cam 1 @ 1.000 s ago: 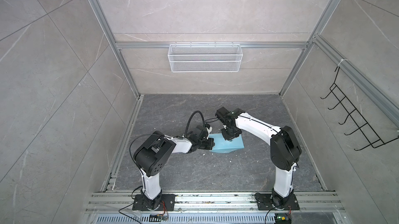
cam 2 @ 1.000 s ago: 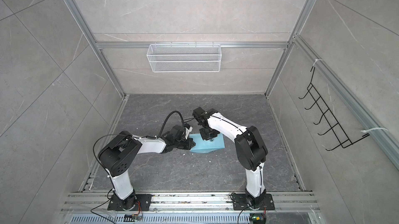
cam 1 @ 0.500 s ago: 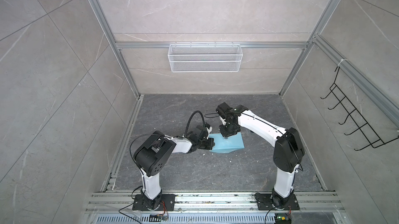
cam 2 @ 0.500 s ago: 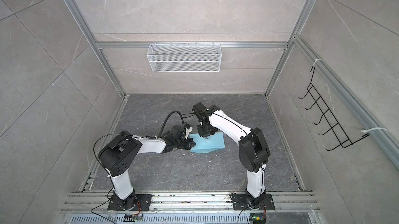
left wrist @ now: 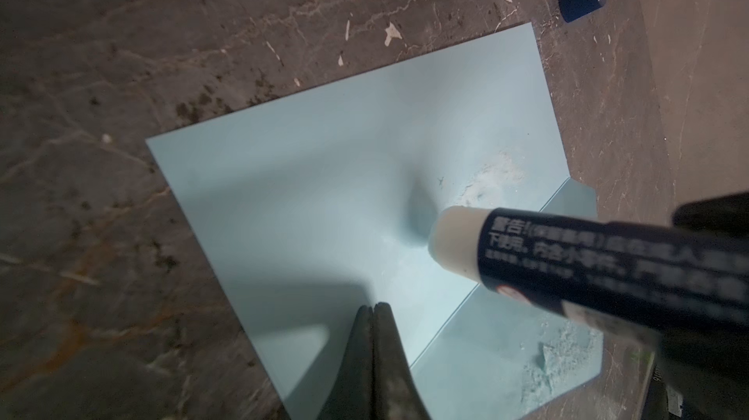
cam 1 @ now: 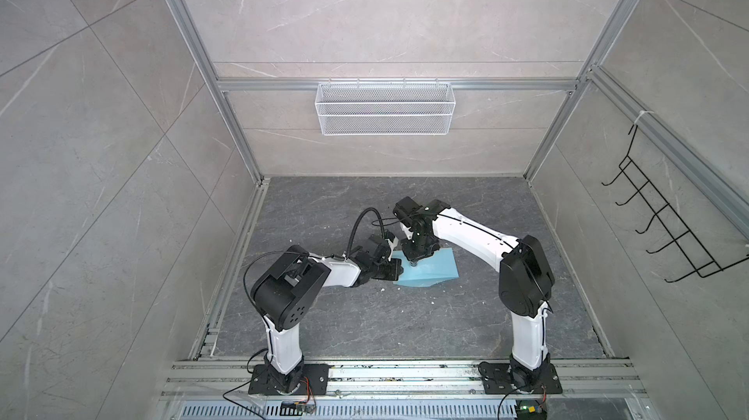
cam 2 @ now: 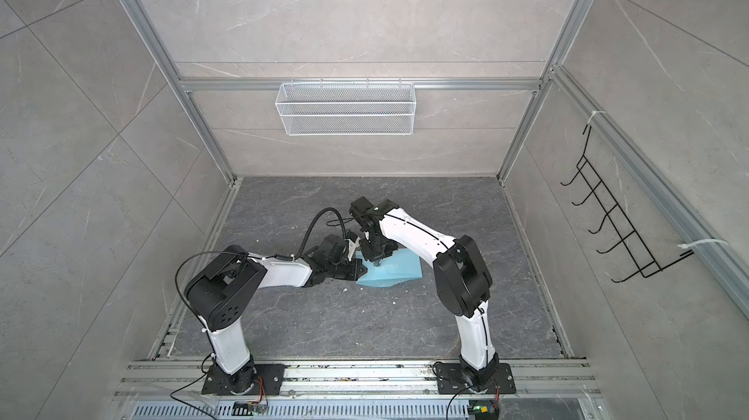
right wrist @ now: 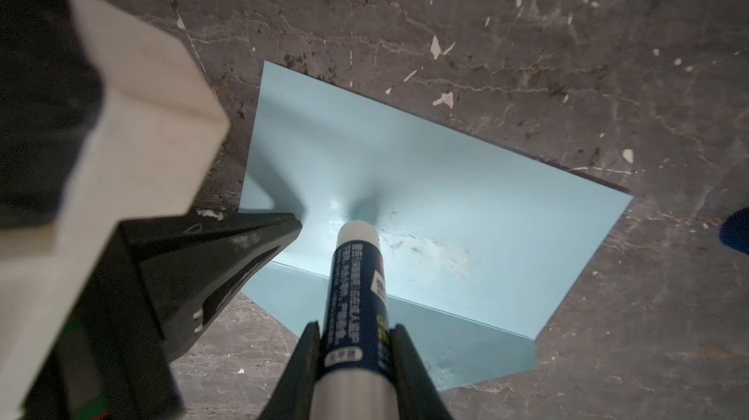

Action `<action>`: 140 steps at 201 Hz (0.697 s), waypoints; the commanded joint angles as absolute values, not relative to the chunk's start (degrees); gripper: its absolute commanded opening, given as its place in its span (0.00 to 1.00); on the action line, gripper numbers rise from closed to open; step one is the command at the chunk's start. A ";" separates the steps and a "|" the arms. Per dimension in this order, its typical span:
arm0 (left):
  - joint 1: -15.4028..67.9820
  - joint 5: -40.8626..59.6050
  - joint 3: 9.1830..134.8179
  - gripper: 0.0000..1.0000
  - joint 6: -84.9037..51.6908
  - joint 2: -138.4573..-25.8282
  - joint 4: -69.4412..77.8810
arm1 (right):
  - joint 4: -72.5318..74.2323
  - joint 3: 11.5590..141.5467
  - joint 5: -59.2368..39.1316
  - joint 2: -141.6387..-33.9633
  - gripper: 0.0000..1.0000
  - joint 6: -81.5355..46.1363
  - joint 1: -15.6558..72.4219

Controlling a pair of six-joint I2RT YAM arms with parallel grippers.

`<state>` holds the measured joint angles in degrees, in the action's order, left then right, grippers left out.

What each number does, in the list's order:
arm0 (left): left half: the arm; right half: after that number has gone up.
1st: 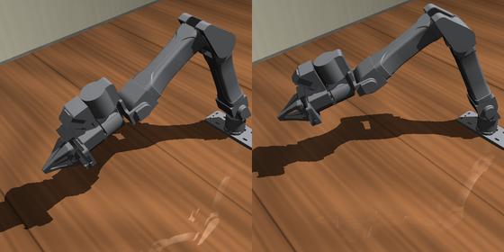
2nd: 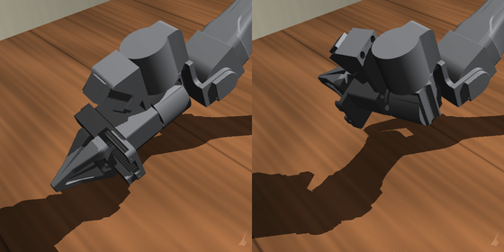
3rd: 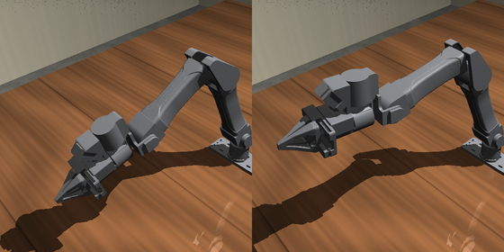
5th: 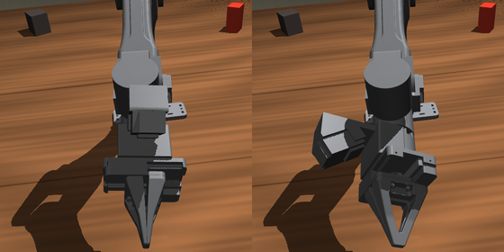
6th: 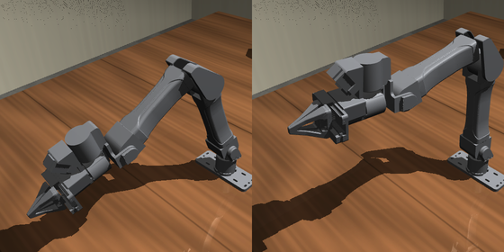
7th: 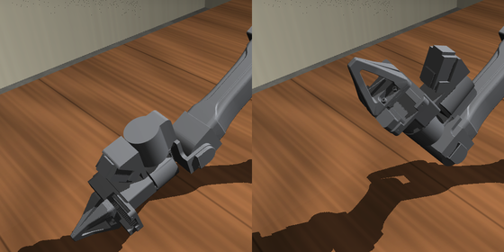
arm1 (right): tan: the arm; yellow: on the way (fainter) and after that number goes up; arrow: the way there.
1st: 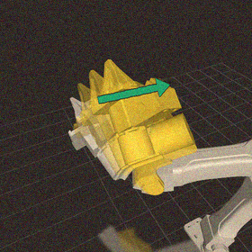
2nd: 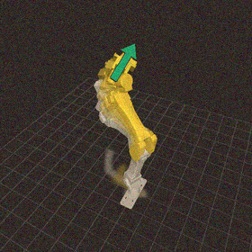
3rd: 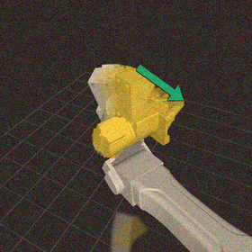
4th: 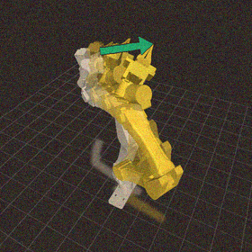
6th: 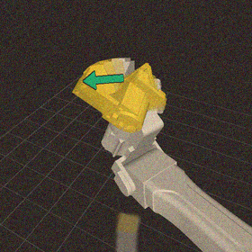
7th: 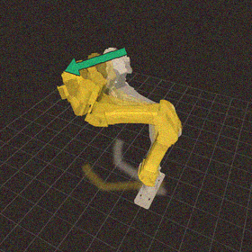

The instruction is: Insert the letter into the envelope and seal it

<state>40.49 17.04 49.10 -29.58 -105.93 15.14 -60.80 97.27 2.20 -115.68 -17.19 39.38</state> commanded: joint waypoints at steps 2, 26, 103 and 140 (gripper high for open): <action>40.55 16.11 48.52 0.00 -29.58 -108.19 11.91 | -63.23 99.48 3.66 -116.93 0.00 -17.94 39.79; 40.55 16.06 48.69 0.00 -29.42 -108.29 11.69 | -64.02 99.65 4.72 -117.46 0.00 -17.75 39.84; 40.56 16.10 48.87 0.00 -29.44 -108.72 11.47 | -67.14 99.50 9.46 -118.47 0.00 -16.37 39.77; 40.52 16.08 48.78 0.00 -29.34 -108.64 11.35 | -67.50 98.41 11.47 -118.39 0.00 -15.91 39.72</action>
